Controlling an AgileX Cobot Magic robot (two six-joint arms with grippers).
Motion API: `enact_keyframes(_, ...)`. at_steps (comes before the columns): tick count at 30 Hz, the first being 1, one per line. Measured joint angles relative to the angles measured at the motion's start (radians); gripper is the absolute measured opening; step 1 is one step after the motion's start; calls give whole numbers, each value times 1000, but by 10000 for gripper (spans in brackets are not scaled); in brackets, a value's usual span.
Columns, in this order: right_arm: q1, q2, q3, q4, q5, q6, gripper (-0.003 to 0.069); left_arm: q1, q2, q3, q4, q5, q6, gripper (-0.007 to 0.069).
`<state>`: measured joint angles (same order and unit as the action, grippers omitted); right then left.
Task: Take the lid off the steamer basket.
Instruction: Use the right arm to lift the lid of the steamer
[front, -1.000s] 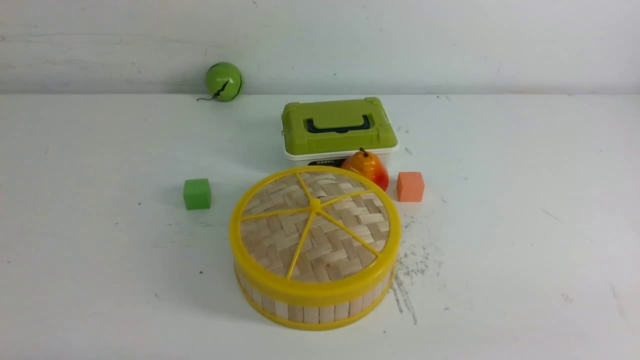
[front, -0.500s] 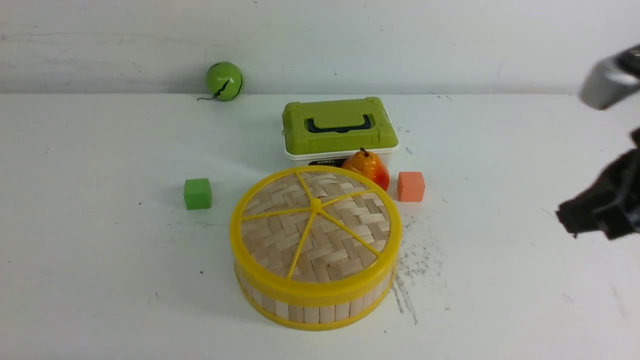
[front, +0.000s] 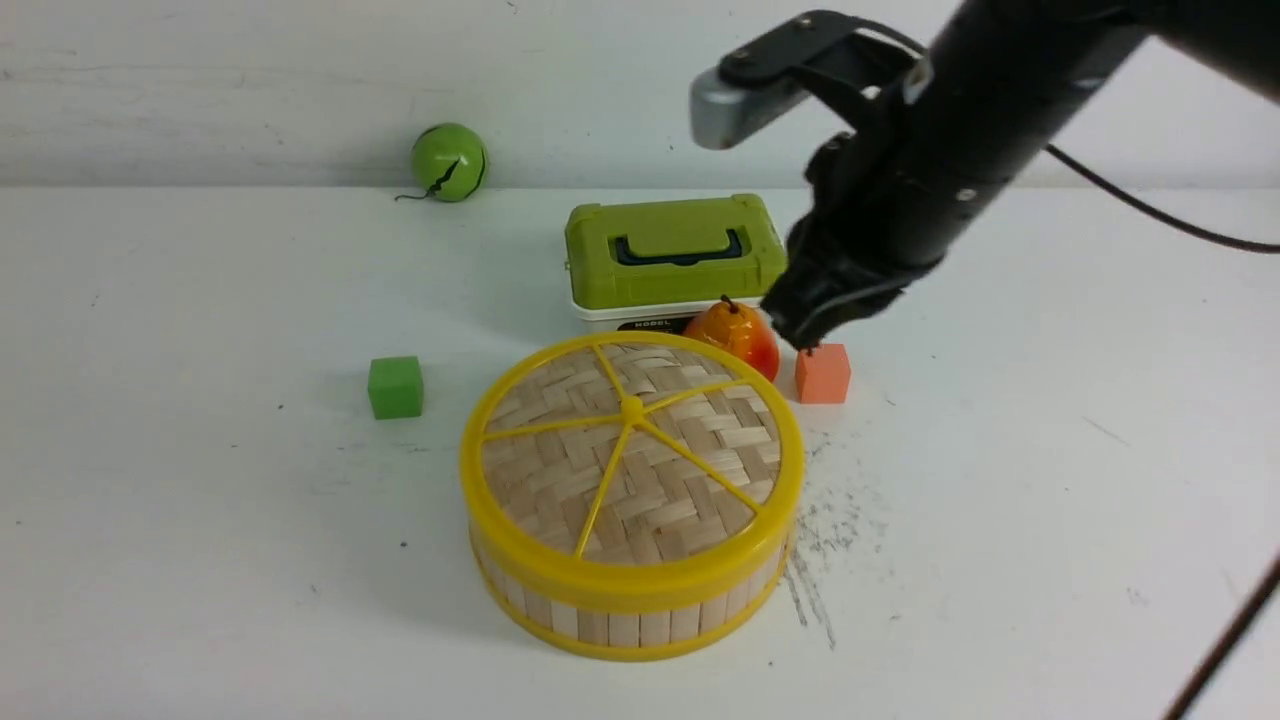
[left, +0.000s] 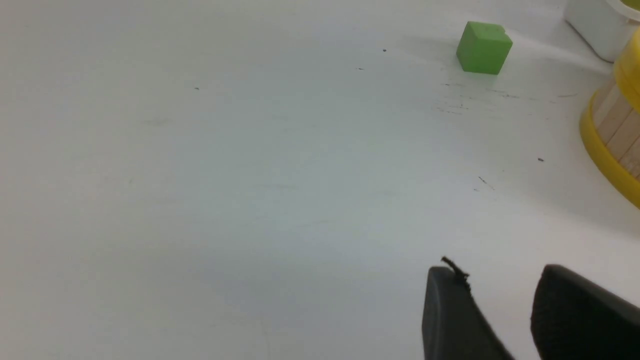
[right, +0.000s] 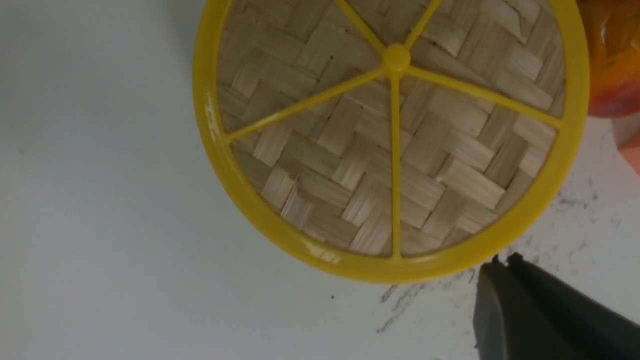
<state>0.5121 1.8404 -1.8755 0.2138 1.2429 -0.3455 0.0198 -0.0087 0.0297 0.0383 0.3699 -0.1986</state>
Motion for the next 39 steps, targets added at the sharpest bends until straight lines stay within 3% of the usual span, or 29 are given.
enact_keyframes(7,64,164,-137,-49,0,33,20,0,0,0,0,0,0,239)
enact_keyframes(11,81,250,-197,-52,-10,84,109,0,0,0,0,0,0,239)
enact_keyframes(18,81,312,-207,-52,-94,133,351,0,0,0,0,0,0,239)
enact_keyframes(23,81,340,-208,-52,-129,151,400,0,0,0,0,0,0,239)
enact_keyframes(30,81,364,-211,-41,-137,151,336,0,0,0,0,0,0,239)
enact_keyframes(35,84,365,-211,-23,-140,151,102,0,0,0,0,0,0,239)
enact_keyframes(39,84,349,-220,-28,-115,151,109,0,0,0,0,0,0,239)
